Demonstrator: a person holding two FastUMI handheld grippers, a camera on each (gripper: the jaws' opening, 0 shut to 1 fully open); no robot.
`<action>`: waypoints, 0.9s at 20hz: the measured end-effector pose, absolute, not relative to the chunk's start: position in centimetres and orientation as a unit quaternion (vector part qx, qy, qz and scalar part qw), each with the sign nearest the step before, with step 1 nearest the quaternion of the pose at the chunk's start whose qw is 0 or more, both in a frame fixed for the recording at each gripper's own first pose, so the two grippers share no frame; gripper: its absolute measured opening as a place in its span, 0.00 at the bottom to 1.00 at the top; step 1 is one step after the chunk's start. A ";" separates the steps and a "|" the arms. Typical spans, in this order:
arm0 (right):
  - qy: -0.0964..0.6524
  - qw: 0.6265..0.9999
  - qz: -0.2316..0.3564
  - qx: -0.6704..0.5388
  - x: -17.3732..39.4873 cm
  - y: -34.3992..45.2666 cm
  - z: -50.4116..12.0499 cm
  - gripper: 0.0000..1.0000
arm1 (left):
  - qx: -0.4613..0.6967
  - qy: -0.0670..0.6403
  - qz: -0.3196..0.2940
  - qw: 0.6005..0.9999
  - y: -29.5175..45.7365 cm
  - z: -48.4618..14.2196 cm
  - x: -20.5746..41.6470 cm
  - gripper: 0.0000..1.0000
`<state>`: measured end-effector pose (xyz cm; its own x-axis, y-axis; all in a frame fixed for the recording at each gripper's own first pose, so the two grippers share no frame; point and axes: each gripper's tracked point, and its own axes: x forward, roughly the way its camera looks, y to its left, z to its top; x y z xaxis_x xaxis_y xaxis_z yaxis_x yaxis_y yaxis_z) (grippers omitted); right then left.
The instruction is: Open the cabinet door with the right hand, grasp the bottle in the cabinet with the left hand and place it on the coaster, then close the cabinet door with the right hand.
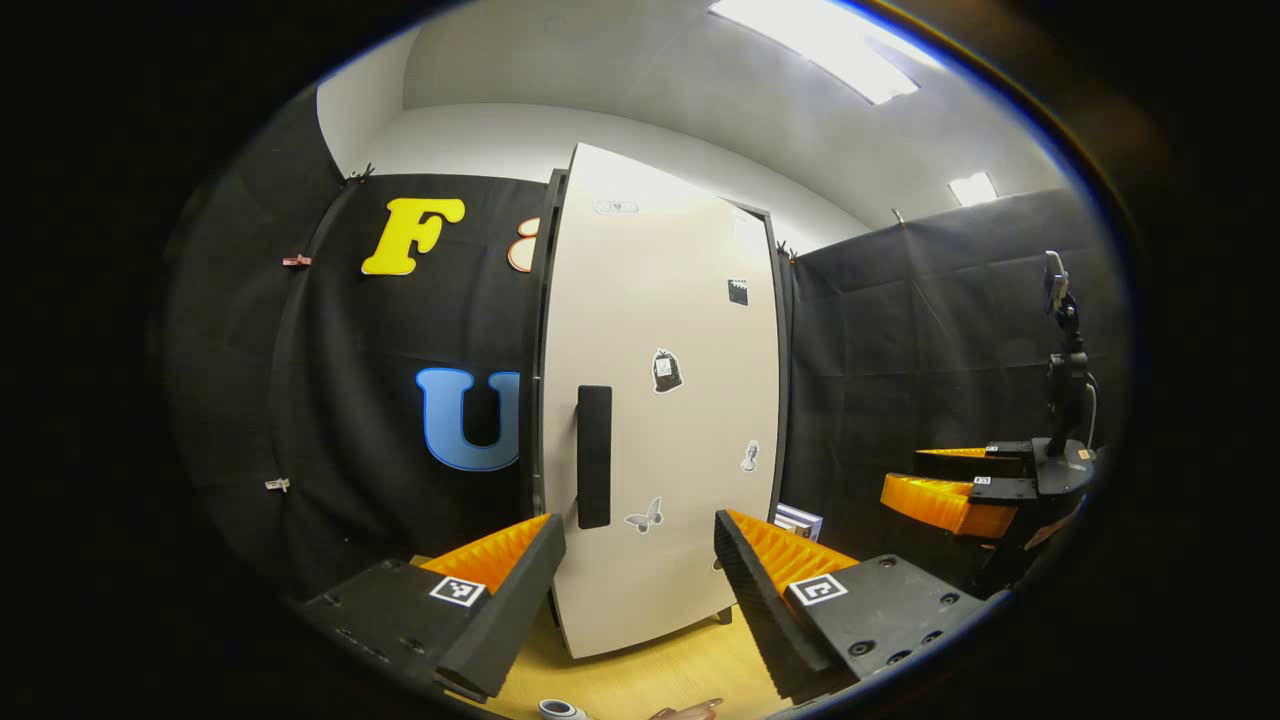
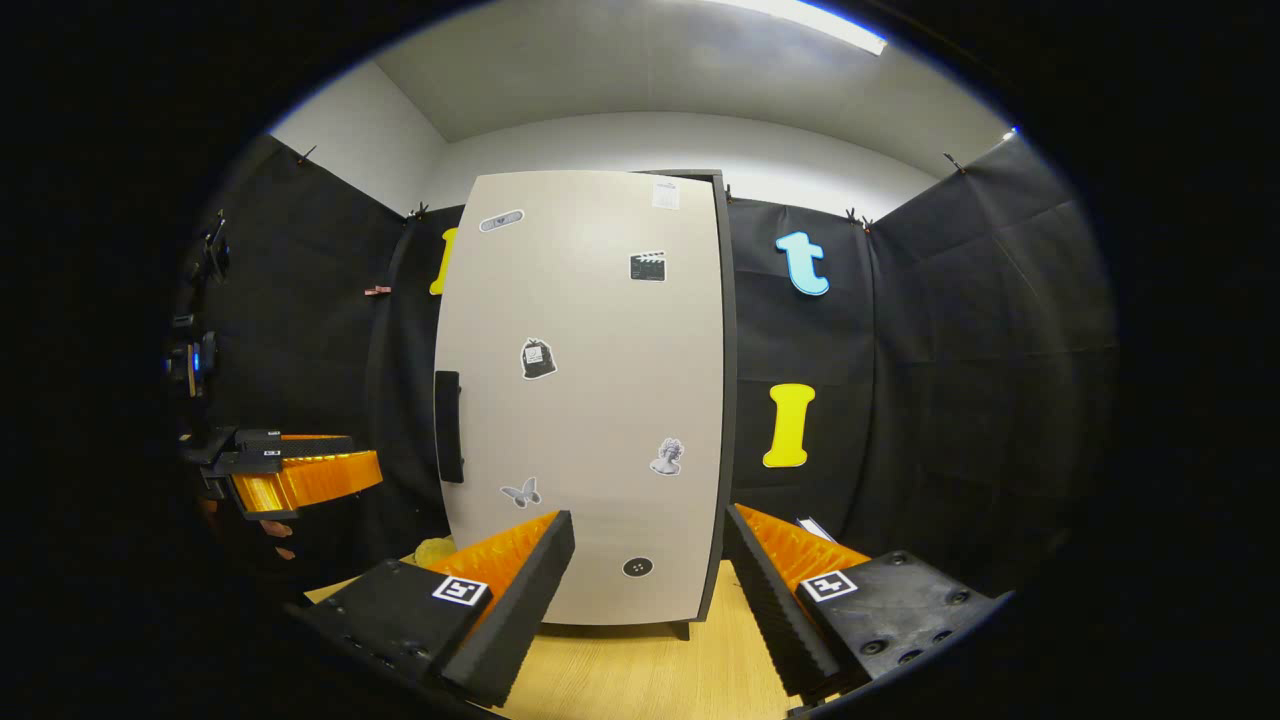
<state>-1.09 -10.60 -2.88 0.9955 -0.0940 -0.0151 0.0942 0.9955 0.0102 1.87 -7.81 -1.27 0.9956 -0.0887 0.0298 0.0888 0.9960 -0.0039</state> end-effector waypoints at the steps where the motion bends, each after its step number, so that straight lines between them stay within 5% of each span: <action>1: 0.006 0.999 -0.047 0.005 -1.1 -10.6 -2.8 0.97 | -0.006 -0.016 -0.042 0.999 -7.7 -1.2 1.9 0.94; 18: -0.001 0.999 -0.054 -0.001 -0.7 -10.0 -2.2 0.97 | 0.003 -0.025 -0.030 0.999 -6.0 -0.8 2.1 0.94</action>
